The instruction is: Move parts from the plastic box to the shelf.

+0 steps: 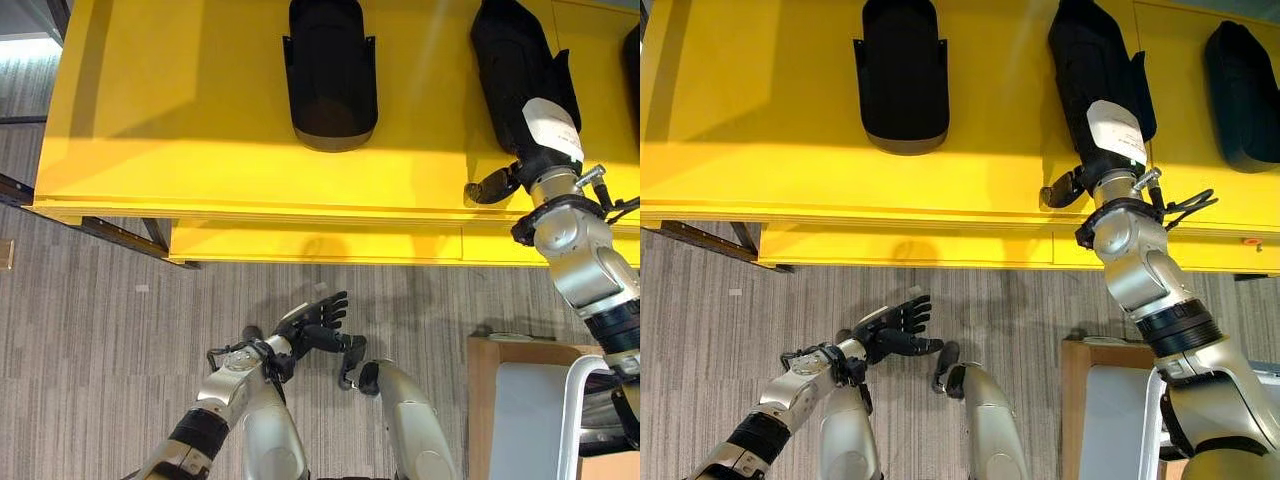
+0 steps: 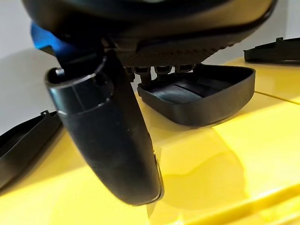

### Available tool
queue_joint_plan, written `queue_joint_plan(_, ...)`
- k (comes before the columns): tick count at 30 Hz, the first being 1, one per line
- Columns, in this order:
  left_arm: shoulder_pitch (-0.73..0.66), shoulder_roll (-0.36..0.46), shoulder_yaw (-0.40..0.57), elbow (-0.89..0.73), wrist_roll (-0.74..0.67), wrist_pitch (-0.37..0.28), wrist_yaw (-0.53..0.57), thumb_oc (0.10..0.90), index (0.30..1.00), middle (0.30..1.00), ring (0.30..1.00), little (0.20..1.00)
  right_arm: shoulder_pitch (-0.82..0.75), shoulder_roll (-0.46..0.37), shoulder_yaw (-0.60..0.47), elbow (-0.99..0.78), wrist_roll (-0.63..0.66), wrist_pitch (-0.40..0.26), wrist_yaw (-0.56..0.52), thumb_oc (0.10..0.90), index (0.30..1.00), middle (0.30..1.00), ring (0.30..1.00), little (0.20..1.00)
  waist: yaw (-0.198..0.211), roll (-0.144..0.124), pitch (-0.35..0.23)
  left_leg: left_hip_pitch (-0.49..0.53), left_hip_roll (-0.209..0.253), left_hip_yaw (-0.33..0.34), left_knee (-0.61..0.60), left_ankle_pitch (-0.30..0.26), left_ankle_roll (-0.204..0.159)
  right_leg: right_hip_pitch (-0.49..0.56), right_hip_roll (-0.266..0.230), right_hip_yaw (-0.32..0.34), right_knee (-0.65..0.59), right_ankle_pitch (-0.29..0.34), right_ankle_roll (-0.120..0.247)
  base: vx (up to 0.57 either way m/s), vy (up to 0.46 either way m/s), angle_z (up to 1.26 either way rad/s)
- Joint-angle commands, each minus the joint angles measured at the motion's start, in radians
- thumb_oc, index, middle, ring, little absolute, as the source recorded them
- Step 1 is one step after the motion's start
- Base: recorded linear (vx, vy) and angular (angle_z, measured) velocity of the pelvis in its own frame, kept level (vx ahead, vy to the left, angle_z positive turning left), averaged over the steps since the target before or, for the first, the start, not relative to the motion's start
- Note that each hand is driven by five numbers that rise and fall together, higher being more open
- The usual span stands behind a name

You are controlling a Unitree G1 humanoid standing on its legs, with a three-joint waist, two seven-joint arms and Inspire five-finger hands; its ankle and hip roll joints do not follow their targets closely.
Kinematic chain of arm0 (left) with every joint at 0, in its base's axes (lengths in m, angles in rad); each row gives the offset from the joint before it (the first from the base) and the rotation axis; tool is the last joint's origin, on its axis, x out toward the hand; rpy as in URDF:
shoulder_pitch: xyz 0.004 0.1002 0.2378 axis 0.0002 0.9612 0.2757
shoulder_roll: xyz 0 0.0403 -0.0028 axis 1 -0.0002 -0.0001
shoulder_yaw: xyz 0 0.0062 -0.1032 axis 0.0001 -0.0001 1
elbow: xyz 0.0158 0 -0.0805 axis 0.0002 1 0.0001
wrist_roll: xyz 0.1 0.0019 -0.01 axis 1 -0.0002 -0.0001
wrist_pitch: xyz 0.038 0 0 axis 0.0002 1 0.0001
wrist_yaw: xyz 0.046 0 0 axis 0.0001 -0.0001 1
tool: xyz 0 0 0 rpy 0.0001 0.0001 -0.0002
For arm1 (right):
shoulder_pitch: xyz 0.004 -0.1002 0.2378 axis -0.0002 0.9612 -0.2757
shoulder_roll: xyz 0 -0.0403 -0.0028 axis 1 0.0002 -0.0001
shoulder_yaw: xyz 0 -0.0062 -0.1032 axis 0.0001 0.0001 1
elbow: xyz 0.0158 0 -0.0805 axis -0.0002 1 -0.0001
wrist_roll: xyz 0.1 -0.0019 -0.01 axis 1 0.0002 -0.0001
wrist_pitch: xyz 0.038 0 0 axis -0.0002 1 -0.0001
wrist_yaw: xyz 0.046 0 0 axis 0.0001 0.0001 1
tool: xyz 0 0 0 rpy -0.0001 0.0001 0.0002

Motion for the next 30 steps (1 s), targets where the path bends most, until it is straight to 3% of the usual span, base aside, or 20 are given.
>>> queue_joint_plan(1,-0.006,-0.018,-0.042,-0.082,-0.008,-0.030,-0.015,0.900,1.000,1.000,1.000,1.000,-0.160,-0.016,-0.026,0.025,0.023,0.003,-0.069,0.900,1.000,1.000,1.000,1.000,0.005,-0.025,-0.047,0.010,0.021,0.010,0.007,-0.042,-0.002,0.032,0.007,0.146,0.043,-0.070,0.104,0.00,0.000,0.00)
queue_joint_plan(9,-0.037,-0.024,-0.057,-0.086,-0.004,-0.004,0.006,0.900,1.000,1.000,1.000,1.000,-0.180,0.013,-0.013,0.077,0.091,0.008,-0.070,0.900,1.000,1.000,1.000,1.000,0.013,-0.023,-0.038,-0.009,0.029,0.011,0.009,-0.023,0.005,0.020,0.016,0.140,0.035,-0.046,0.098,-0.02,-0.007,0.01)
queue_joint_plan(10,-0.036,-0.026,-0.059,-0.084,-0.004,-0.005,0.007,0.900,1.000,1.000,1.000,1.000,-0.179,0.014,-0.012,0.077,0.089,0.006,-0.070,0.900,1.000,1.000,1.000,1.000,0.008,-0.029,-0.040,0.003,0.021,0.007,0.010,-0.043,-0.002,0.029,0.011,0.149,0.038,-0.065,0.107,0.07,-0.002,0.00)
queue_joint_plan(30,-0.049,-0.039,-0.061,-0.094,-0.022,0.006,0.031,0.900,1.000,1.000,1.000,1.000,-0.154,0.026,-0.011,0.006,0.048,-0.002,-0.018,0.900,1.000,1.000,1.000,1.000,-0.005,-0.025,-0.035,0.001,0.027,0.023,0.012,-0.030,0.009,0.023,0.013,0.153,0.018,-0.037,0.101,-0.01,0.011,0.00)
